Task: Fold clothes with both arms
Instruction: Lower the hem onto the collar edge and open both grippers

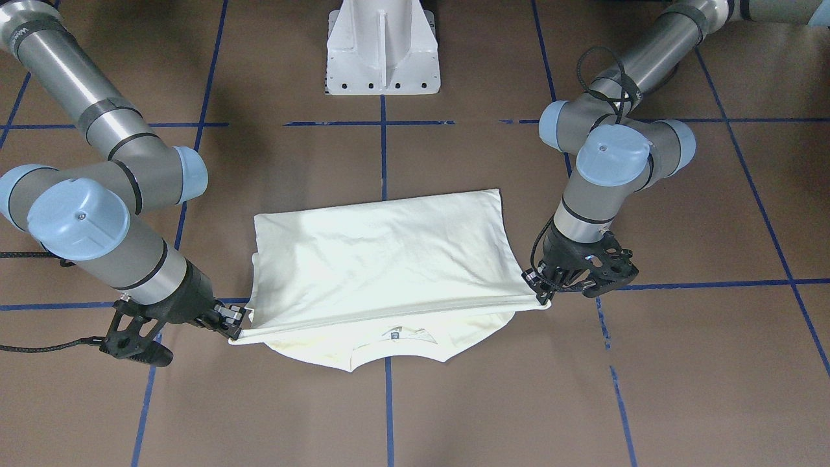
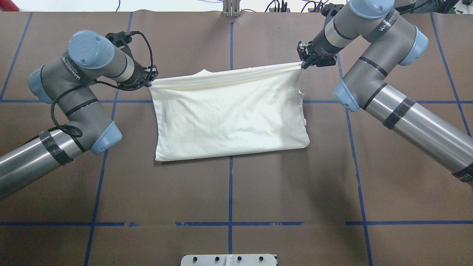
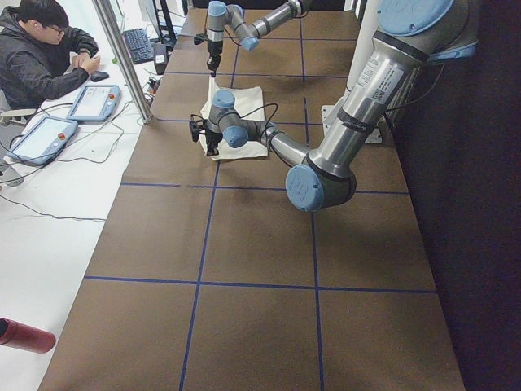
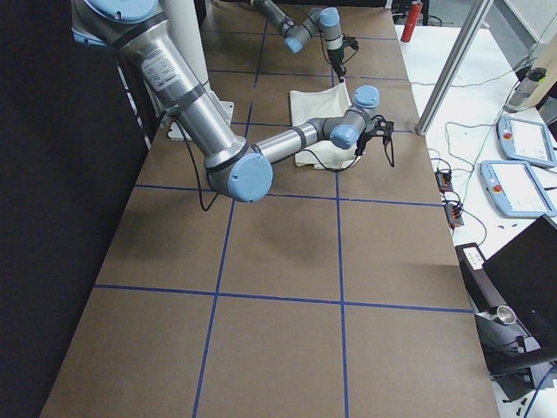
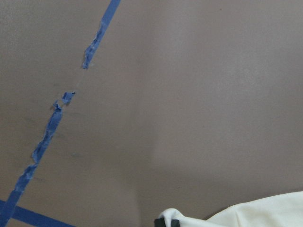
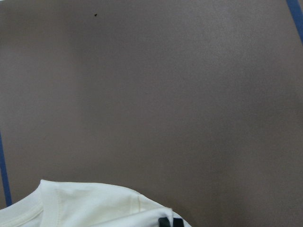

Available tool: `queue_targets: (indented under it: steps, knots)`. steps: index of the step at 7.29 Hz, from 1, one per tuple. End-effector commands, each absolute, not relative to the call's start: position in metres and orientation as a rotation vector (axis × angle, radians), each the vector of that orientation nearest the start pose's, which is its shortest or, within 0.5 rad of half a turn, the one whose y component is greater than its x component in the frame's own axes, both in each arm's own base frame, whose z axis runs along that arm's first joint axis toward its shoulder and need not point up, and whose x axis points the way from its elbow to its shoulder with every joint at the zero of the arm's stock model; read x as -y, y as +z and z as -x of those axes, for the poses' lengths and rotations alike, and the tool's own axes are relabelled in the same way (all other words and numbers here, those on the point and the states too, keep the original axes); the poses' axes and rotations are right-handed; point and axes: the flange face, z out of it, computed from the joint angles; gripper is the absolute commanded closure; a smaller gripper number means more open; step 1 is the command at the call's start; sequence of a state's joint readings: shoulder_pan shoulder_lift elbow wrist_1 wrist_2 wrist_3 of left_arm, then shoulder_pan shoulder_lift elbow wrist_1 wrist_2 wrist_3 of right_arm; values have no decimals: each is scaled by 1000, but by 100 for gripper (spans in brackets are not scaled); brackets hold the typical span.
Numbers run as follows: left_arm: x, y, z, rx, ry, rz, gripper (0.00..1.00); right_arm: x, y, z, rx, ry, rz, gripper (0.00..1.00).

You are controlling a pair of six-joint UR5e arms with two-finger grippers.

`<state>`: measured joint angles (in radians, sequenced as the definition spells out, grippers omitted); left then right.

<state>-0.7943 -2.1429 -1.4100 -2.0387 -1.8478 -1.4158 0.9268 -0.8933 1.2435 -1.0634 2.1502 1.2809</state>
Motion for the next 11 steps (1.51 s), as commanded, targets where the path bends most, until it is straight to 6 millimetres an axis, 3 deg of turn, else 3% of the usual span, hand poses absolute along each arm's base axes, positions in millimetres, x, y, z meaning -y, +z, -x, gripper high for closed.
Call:
queue_targets:
  steps: [1,3,4,5,6,7,9,10,11]
  knots:
    - [596,340,-438,-909,-472,-173,100,656,336,403,996,327,-29,100]
    - [596,339,-439,-908,-465,-176,100,655,335,404,999,324,-29,100]
    - [596,337,-439,-909,-464,-176,69,653,334,407,1001,319,-26,100]
    - [596,334,-439,-910,-466,-177,52,652,331,407,1004,317,-27,86]
    - [596,334,-439,-909,-467,-176,49,652,332,407,1003,318,-30,60]
    - [596,333,-439,-910,-466,-177,39,652,332,407,1001,318,-31,2]
    - [595,330,-437,-916,-466,-181,19,649,335,405,1005,316,-26,0]
    - [588,314,-429,-944,-457,-194,15,627,322,418,1051,282,-45,0]
    - [580,299,-423,-955,-453,-197,9,600,326,422,1058,270,-58,0]
